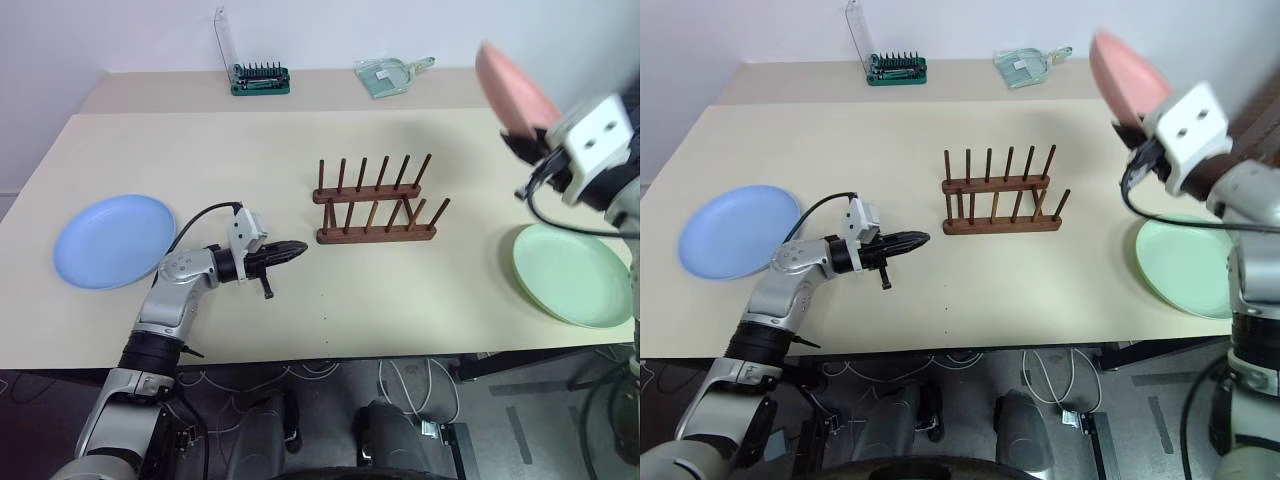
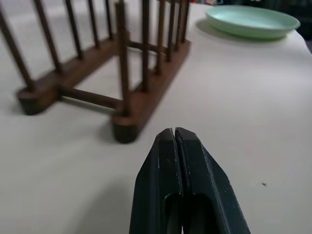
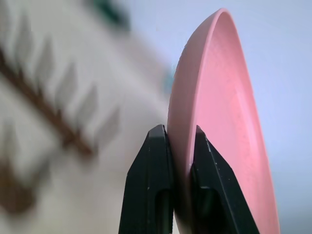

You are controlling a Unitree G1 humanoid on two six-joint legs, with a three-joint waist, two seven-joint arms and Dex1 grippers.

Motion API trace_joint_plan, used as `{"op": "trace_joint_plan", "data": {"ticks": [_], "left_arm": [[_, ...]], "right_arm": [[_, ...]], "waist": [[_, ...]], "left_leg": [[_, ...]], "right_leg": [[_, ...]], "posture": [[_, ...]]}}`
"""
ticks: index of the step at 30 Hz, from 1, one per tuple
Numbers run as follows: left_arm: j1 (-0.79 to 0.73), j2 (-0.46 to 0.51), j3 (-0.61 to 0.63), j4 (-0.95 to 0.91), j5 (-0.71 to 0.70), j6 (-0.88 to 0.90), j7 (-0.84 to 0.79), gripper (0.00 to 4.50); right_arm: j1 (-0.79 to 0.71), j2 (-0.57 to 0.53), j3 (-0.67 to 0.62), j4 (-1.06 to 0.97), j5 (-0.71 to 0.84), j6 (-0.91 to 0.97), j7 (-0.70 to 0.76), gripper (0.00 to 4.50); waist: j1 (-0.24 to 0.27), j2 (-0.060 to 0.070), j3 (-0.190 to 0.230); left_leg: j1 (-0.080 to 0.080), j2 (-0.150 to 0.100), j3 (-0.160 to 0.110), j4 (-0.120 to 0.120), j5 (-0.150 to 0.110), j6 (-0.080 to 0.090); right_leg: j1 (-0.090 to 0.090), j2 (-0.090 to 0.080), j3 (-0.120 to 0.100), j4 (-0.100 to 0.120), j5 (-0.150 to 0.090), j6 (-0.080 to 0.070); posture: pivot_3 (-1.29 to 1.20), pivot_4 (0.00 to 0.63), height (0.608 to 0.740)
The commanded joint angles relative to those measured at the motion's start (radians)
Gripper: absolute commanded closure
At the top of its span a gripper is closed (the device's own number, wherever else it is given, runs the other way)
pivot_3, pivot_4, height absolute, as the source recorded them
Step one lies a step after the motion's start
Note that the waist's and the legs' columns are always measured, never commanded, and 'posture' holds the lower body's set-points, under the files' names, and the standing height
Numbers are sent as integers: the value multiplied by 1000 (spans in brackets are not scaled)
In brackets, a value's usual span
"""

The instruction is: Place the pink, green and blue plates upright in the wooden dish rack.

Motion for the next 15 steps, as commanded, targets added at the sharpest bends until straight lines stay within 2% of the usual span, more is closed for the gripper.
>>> {"op": "trace_joint_plan", "data": {"ticks": [1, 7, 15], "left_arm": [[-20, 1, 38, -15, -36, -11, -8, 4500], [-6, 9, 59, -121, -97, 62, -8, 4500], [28, 17, 56, -272, -121, 167, 42, 4500]], "right_arm": [[-93, 105, -80, -90, 280, 179, -57, 4459], [-102, 252, -149, -93, 533, 351, -190, 4459], [-58, 322, -230, -87, 738, 412, -331, 4459]], "waist": [[1, 0, 0], [7, -1, 0], [4, -1, 0]], "left_leg": [[0, 0, 0, 0, 0, 0], [-2, -1, 0, 0, -1, 2], [-2, -1, 0, 0, -1, 2]], "right_leg": [[0, 0, 0, 0, 0, 0], [-1, -2, -1, -1, 0, 0], [-1, 0, 0, 0, 0, 0]], "posture": [[0, 150, 732], [0, 150, 732], [0, 150, 732]]}}
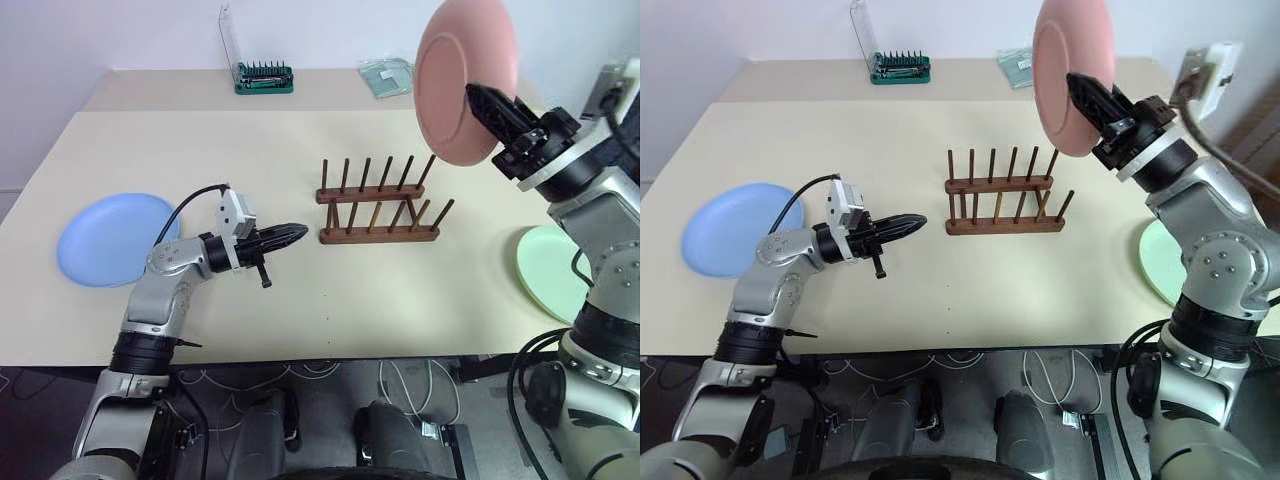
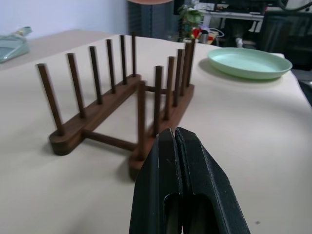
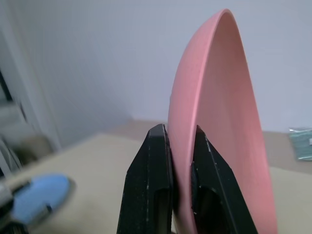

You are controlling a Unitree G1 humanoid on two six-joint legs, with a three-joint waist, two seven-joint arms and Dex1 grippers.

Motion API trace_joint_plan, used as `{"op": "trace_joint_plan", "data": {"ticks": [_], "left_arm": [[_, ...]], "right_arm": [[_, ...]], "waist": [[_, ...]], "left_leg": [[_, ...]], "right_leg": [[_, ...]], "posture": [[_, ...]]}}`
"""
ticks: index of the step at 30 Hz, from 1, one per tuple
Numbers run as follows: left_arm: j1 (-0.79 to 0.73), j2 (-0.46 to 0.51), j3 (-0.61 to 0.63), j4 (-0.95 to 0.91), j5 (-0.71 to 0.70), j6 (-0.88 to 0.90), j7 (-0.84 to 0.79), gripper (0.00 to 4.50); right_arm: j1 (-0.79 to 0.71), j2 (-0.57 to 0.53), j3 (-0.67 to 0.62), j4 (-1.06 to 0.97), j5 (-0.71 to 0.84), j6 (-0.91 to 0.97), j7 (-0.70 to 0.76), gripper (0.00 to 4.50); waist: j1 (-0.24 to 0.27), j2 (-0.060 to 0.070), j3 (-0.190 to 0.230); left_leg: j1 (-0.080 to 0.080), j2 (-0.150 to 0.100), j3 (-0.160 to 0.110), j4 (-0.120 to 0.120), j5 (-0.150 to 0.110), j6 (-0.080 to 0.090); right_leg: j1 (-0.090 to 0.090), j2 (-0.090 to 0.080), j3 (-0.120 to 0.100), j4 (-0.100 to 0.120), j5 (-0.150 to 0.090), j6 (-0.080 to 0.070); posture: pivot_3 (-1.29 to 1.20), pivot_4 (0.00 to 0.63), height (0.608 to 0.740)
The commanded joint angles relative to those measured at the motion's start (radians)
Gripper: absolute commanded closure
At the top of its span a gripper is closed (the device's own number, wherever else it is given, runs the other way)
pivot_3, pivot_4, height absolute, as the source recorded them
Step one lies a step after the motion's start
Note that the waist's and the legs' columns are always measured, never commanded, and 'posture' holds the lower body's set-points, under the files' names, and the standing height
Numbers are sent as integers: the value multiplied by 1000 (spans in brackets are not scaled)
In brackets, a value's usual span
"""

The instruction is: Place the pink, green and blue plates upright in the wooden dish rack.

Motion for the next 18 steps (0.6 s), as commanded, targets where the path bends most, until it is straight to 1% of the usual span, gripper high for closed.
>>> {"op": "trace_joint_plan", "data": {"ticks": [1, 4, 9, 18], "left_arm": [[-5, 11, 11, -80, -25, 38, 22, 4500], [-14, 11, 17, -109, -36, 67, 35, 4500], [-19, 12, 17, -137, -49, 93, 48, 4500], [-38, 14, 10, -154, -54, 118, 59, 4500]], "right_arm": [[10, 3, -36, -14, 70, 5, -50, 4459], [29, 18, -30, -18, 96, 4, -95, 4459], [66, 26, -18, -27, 110, -13, -119, 4459], [103, 67, -18, 21, 134, -31, -166, 4459]], "waist": [[0, 0, 0], [-2, 0, 0], [-1, 0, 0], [-1, 0, 0]], "left_leg": [[0, 0, 0, 0, 0, 0], [0, 0, 0, 0, 0, 0], [0, 0, 0, 0, 0, 0], [0, 0, 0, 0, 0, 0]], "right_leg": [[0, 0, 0, 0, 0, 0], [-1, 0, 0, 0, 0, 0], [-1, 0, 0, 0, 0, 0], [-1, 0, 0, 0, 0, 0]], "posture": [[0, 150, 732], [0, 150, 732], [0, 150, 732], [0, 150, 732]]}}
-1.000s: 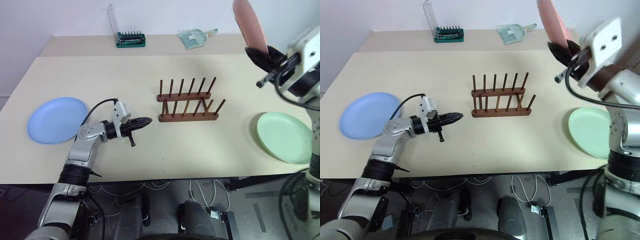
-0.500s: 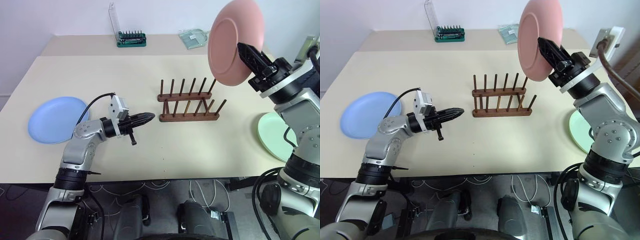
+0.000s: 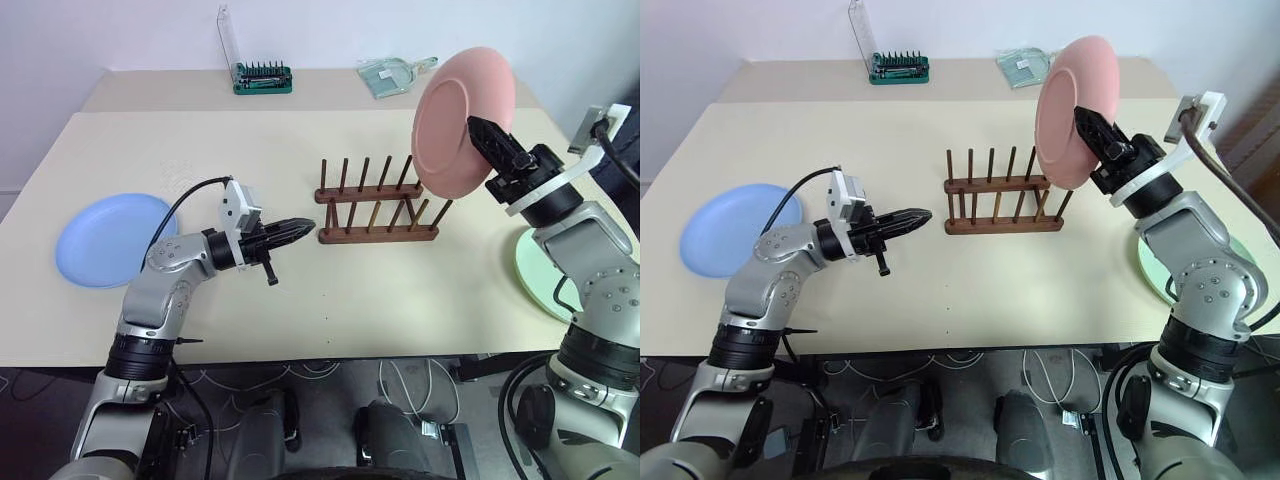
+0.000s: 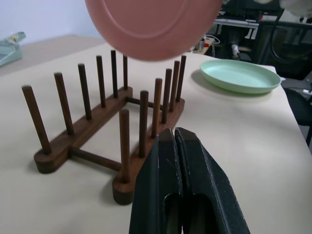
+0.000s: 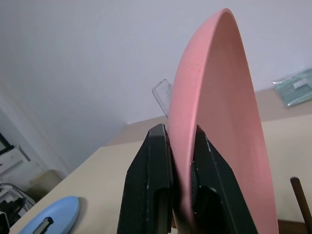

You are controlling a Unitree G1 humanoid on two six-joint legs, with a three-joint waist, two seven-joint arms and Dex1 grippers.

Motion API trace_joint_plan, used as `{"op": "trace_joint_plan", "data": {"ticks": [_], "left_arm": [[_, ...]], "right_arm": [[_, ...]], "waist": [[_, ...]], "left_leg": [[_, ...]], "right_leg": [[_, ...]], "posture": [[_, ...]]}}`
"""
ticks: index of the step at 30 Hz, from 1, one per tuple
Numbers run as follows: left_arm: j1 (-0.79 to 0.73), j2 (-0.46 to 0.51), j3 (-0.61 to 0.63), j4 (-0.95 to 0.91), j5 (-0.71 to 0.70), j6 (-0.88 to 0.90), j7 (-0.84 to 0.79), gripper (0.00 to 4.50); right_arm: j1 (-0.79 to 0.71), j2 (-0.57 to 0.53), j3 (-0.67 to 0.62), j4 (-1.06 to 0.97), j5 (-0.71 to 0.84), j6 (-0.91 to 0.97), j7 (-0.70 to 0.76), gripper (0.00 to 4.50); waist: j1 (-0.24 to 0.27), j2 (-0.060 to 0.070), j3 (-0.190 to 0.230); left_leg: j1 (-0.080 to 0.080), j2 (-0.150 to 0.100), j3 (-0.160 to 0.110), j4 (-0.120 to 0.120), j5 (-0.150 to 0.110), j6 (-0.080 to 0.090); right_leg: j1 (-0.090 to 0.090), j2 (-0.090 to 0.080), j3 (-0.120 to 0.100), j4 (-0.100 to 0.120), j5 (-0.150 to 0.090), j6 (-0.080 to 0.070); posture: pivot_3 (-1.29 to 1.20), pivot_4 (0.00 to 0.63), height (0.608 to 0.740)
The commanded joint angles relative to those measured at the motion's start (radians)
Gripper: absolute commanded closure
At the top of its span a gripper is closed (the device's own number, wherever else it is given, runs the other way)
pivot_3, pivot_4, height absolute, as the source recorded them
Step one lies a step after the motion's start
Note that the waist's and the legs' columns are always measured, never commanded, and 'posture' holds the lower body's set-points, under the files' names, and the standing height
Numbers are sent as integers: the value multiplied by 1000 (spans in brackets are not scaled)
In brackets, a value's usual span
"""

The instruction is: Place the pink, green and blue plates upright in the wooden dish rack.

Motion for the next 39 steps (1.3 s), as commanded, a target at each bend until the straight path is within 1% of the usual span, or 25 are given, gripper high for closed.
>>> {"op": "trace_joint_plan", "data": {"ticks": [1, 17, 20, 24, 25, 27, 33, 36, 38, 39], "left_arm": [[-13, 9, 9, -42, -17, 6, 4, 4500], [-6, 15, 8, -50, -20, 13, 5, 4500], [-20, 15, 7, -63, -24, 33, 14, 4500], [-37, 14, 4, -89, -32, 69, 32, 4500], [-44, 12, 3, -96, -34, 81, 38, 4500], [-55, 9, 0, -106, -37, 99, 48, 4500], [-58, 3, -9, -138, -47, 130, 67, 4500], [-65, 5, -7, -146, -54, 145, 71, 4500], [-62, 6, -7, -150, -54, 149, 70, 4500], [-57, 8, -10, -149, -52, 149, 65, 4500]], "right_arm": [[5, 11, -11, -3, 23, -29, -12, 4459], [48, 44, 19, 59, -10, -63, -35, 4459], [47, 49, 21, 65, -8, -68, -36, 3345], [50, 45, 23, 62, -16, -76, -39, 1460], [49, 42, 23, 61, -25, -82, -40, 924], [48, 36, 25, 60, -41, -92, -38, 29], [34, -31, 11, 41, -94, -132, -4, 29], [32, -108, -16, 34, -122, -149, 22, 29], [44, -179, -59, 15, -124, -155, 49, 29], [79, -235, -88, -5, -137, -154, 83, 29]], "waist": [[0, 0, 0], [-1, 0, 0], [-1, 0, 0], [0, 0, 0], [0, 0, 0], [0, 0, 0], [1, 0, 0], [0, 0, 0], [4, 1, 1], [5, 1, 1]], "left_leg": [[0, 0, 0, 0, 0, 0], [0, 0, 0, 0, 0, 0], [0, 0, 0, 0, 0, 0], [0, 0, 0, 0, 0, 0], [0, 0, 0, 0, 0, 0], [0, 0, 0, -1, 0, 0], [0, 0, 0, -1, 0, 0], [0, 0, 0, -1, 0, 0], [0, 0, 0, -1, 0, 0], [0, 0, 0, -1, 0, 0]], "right_leg": [[0, 0, 0, 0, 0, 0], [0, 0, 0, 0, 0, 0], [0, 0, 0, 0, 0, 0], [0, 0, 0, 0, 0, 0], [0, 0, 0, 0, 0, 0], [0, 0, 0, 0, 0, 0], [0, 0, 0, -1, 0, 0], [0, 0, 0, -1, 0, 0], [0, 0, 0, -1, 0, 0], [-1, 0, 0, -1, 0, 0]], "posture": [[0, 150, 732], [0, 150, 732], [0, 150, 732], [0, 150, 732], [0, 150, 732], [0, 150, 732], [0, 150, 732], [0, 150, 732], [0, 150, 732], [0, 150, 732]]}}
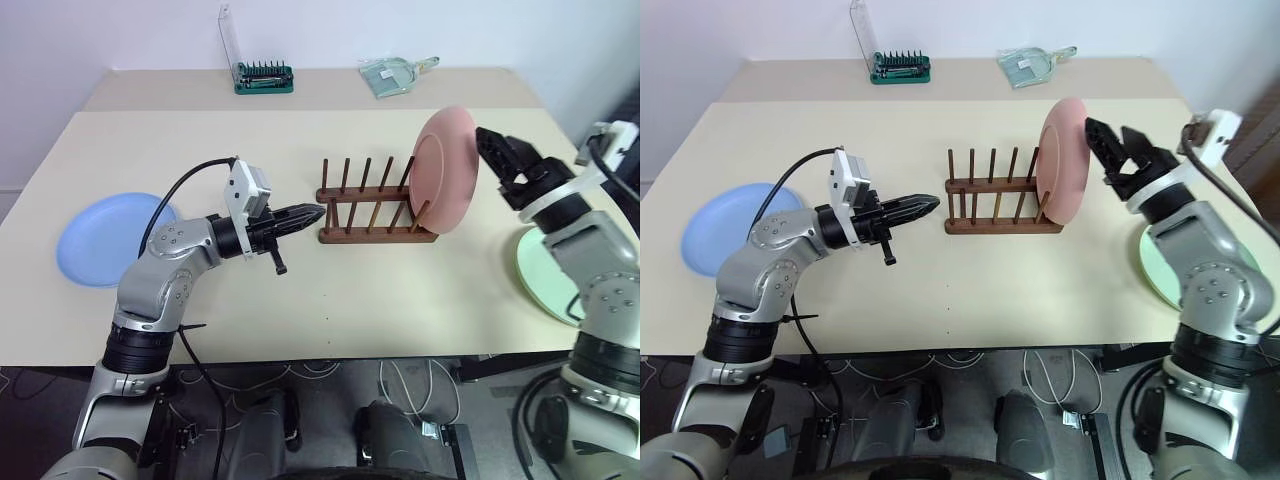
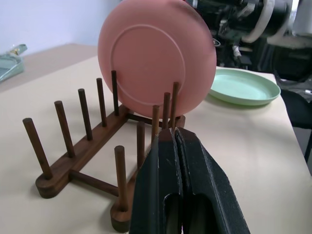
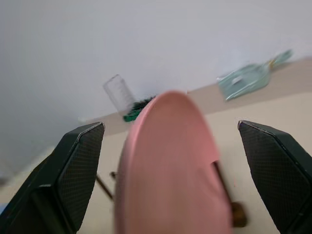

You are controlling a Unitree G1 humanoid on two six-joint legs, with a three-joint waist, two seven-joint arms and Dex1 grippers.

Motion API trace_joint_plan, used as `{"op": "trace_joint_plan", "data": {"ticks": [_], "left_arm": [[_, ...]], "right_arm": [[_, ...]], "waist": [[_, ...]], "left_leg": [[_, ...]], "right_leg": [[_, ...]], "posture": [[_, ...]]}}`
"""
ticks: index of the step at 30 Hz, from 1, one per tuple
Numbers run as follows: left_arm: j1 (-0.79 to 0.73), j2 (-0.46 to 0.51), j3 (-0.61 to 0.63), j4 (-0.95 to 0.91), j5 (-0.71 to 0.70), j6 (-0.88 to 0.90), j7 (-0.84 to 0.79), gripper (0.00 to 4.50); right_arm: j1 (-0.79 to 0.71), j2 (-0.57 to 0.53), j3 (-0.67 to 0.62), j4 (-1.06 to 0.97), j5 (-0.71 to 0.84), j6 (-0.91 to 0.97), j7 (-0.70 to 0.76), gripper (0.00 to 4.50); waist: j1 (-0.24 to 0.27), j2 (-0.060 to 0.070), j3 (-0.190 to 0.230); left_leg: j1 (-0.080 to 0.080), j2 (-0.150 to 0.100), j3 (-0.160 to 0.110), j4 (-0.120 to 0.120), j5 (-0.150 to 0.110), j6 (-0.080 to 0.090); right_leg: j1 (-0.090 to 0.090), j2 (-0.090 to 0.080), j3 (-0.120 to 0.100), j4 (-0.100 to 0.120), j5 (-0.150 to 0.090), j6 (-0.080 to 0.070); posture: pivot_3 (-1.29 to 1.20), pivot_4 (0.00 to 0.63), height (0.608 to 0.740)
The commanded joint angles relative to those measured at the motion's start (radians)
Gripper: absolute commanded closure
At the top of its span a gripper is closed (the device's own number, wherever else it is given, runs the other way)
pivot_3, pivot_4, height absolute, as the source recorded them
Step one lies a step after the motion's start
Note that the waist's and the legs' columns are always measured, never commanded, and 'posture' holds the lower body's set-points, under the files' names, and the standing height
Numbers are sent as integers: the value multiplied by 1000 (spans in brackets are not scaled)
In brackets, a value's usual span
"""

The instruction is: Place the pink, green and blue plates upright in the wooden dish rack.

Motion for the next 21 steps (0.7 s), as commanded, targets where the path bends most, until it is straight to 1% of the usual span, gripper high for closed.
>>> {"op": "trace_joint_plan", "data": {"ticks": [1, 4, 6, 8, 10, 12, 17, 21], "left_arm": [[-2, 6, -9, -35, -15, -4, -10, 4500], [7, 14, -18, -25, -14, -9, -31, 4500], [7, 18, -29, -9, -12, -18, -53, 4500], [4, 17, -37, 6, -8, -27, -68, 4500], [-4, 15, -49, 23, -7, -33, -88, 4500], [-7, 15, -56, 33, -7, -32, -105, 4500], [-10, 30, -85, 49, 0, -39, -161, 4500], [-9, 27, -90, 51, 7, -52, -174, 4500]], "right_arm": [[66, -142, -115, -99, -35, -32, 91, 29], [182, -229, -157, -112, -88, -31, 151, 29], [296, -282, -167, -112, -160, -35, 194, 29], [394, -317, -161, -122, -225, -46, 234, 29], [535, -362, -131, -146, -311, -29, 278, 29], [610, -384, -102, -158, -359, -15, 294, 29], [658, -390, 6, -158, -472, 13, 276, 29], [646, -379, 77, -124, -543, 31, 262, 29]], "waist": [[5, 0, 0], [4, -1, 0], [2, -1, 0], [0, -1, 0], [1, 0, -1], [-1, 0, -1], [-5, 0, -1], [0, 0, -1]], "left_leg": [[0, 0, 0, 0, 0, 0], [0, 0, 0, -1, 0, 0], [1, 0, 0, 0, 0, 0], [2, 0, 0, 0, 0, 0], [2, 0, 0, 0, 0, 0], [2, 0, -1, -1, 0, 0], [2, 0, 0, 0, 0, 0], [2, 0, -1, 0, 0, 0]], "right_leg": [[0, 0, 0, 0, 0, 0], [2, 0, 0, -3, 0, 1], [3, 0, 0, -3, 0, 1], [3, 0, 0, -2, 0, 1], [3, 0, 0, -2, 0, 1], [3, 0, 0, -2, -1, 1], [3, 0, 1, -1, 0, 1], [3, 0, 0, -2, 0, 1]], "posture": [[0, 150, 732], [0, 150, 732], [0, 150, 732], [0, 150, 732], [0, 150, 732], [0, 150, 732], [0, 150, 732], [0, 150, 732]]}}
